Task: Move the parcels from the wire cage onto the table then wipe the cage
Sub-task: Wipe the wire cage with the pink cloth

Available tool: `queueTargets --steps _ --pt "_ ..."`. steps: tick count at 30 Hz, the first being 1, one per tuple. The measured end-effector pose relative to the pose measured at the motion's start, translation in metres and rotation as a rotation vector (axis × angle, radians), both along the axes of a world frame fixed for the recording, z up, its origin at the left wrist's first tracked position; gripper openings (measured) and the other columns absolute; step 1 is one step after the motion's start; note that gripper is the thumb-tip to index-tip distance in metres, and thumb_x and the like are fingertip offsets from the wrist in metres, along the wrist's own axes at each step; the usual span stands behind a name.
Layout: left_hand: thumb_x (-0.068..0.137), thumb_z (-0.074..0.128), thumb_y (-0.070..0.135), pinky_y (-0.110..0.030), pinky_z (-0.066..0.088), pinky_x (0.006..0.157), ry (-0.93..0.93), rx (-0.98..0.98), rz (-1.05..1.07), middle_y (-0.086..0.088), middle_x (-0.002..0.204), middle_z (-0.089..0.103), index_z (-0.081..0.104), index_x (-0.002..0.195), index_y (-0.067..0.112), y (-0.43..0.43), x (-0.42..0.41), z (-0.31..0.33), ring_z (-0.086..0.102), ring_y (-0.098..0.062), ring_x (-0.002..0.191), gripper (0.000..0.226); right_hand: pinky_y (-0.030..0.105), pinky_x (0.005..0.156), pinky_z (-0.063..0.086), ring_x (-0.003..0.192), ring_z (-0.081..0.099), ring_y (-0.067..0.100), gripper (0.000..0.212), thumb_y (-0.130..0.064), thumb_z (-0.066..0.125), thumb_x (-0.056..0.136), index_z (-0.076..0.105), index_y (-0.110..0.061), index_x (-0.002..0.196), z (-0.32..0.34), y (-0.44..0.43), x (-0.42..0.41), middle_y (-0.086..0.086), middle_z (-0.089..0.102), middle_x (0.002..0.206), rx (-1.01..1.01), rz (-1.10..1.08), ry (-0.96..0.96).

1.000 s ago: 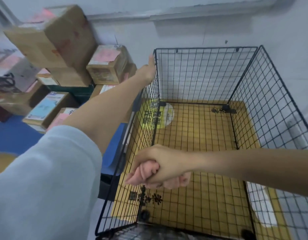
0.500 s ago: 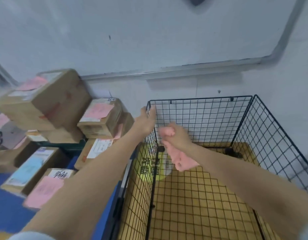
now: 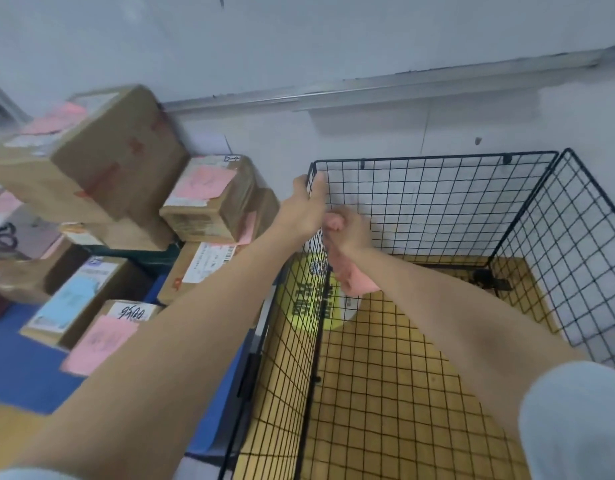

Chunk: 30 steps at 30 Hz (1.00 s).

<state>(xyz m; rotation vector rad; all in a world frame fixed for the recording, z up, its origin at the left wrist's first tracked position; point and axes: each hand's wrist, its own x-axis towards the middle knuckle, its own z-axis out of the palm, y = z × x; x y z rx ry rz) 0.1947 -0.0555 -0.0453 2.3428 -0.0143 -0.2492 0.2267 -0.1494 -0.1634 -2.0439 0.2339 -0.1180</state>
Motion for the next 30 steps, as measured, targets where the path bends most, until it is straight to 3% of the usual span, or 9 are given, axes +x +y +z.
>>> queueTargets --steps 2,5,10,13,17,22,26,30 --pt "0.099 0.013 0.055 -0.032 0.016 0.099 0.007 -0.006 0.006 -0.015 0.144 0.042 0.018 0.150 0.024 0.001 0.001 -0.001 0.035 -0.028 0.135 0.060 0.034 0.096 0.049 0.106 0.061 0.018 0.039 -0.002 0.059 0.086 0.058 -0.012 0.124 -0.001 0.000 -0.004 0.000 0.067 0.110 0.008 0.010 -0.008" --pt "0.097 0.013 0.058 -0.036 0.027 0.104 -0.010 -0.041 0.005 -0.018 0.142 0.043 0.018 0.150 0.022 0.002 0.003 -0.004 0.042 -0.032 0.130 0.063 0.026 0.084 0.047 0.094 0.060 0.015 0.034 0.000 0.058 0.085 0.061 -0.013 0.116 -0.001 0.002 -0.020 -0.006 0.062 0.094 -0.014 0.060 -0.043" --pt "0.097 0.013 0.059 -0.037 0.030 0.103 -0.015 -0.046 0.008 -0.018 0.141 0.044 0.018 0.149 0.020 0.002 0.004 -0.006 0.046 -0.032 0.126 0.065 0.029 0.090 0.051 0.098 0.060 0.012 0.041 -0.003 0.063 0.084 0.058 -0.022 0.120 -0.010 0.010 -0.061 -0.007 0.064 0.105 -0.003 0.139 -0.026" --pt "0.097 0.011 0.058 -0.037 0.027 0.101 -0.003 -0.036 0.012 -0.016 0.142 0.043 0.018 0.149 0.021 0.003 -0.001 -0.001 0.047 -0.030 0.126 0.065 0.032 0.082 0.057 0.092 0.065 0.013 0.042 -0.005 0.067 0.083 0.058 -0.026 0.118 -0.011 0.016 -0.092 -0.008 0.064 0.100 0.050 0.179 0.000" --pt "0.098 0.015 0.056 -0.039 0.034 0.105 0.000 -0.025 -0.005 -0.017 0.141 0.044 0.018 0.149 0.019 0.003 -0.011 0.008 0.049 -0.032 0.123 0.064 0.011 0.069 0.051 0.084 0.061 0.004 0.044 -0.007 0.068 0.083 0.057 -0.022 0.123 -0.004 0.027 -0.141 -0.013 0.060 0.098 0.042 0.239 0.012" --pt "0.098 0.044 0.040 -0.036 0.031 0.108 0.039 0.061 -0.085 -0.014 0.149 0.034 0.004 0.151 0.013 0.009 -0.016 0.012 0.040 -0.030 0.132 0.072 0.024 0.090 0.052 0.095 0.062 0.010 0.040 -0.008 0.067 0.082 0.059 -0.018 0.120 -0.012 0.043 -0.204 -0.011 0.061 0.098 0.004 0.371 0.059" --pt "0.094 0.054 0.032 -0.033 0.030 0.106 0.035 0.130 -0.139 -0.013 0.149 0.034 0.000 0.151 0.010 0.011 -0.022 0.017 0.036 -0.029 0.133 0.081 0.008 0.087 0.039 0.096 0.056 0.003 0.040 -0.007 0.067 0.084 0.058 -0.019 0.121 -0.012 0.051 -0.242 -0.007 0.063 0.108 -0.007 0.457 0.072" --pt "0.092 0.056 0.029 -0.032 0.035 0.101 -0.025 0.134 -0.130 -0.013 0.144 0.040 0.009 0.149 0.011 0.012 -0.025 0.014 0.042 -0.027 0.127 0.076 0.006 0.080 0.042 0.087 0.057 0.002 0.036 -0.005 0.065 0.084 0.059 -0.014 0.119 -0.003 0.057 -0.264 -0.001 0.065 0.102 -0.035 0.504 0.089"
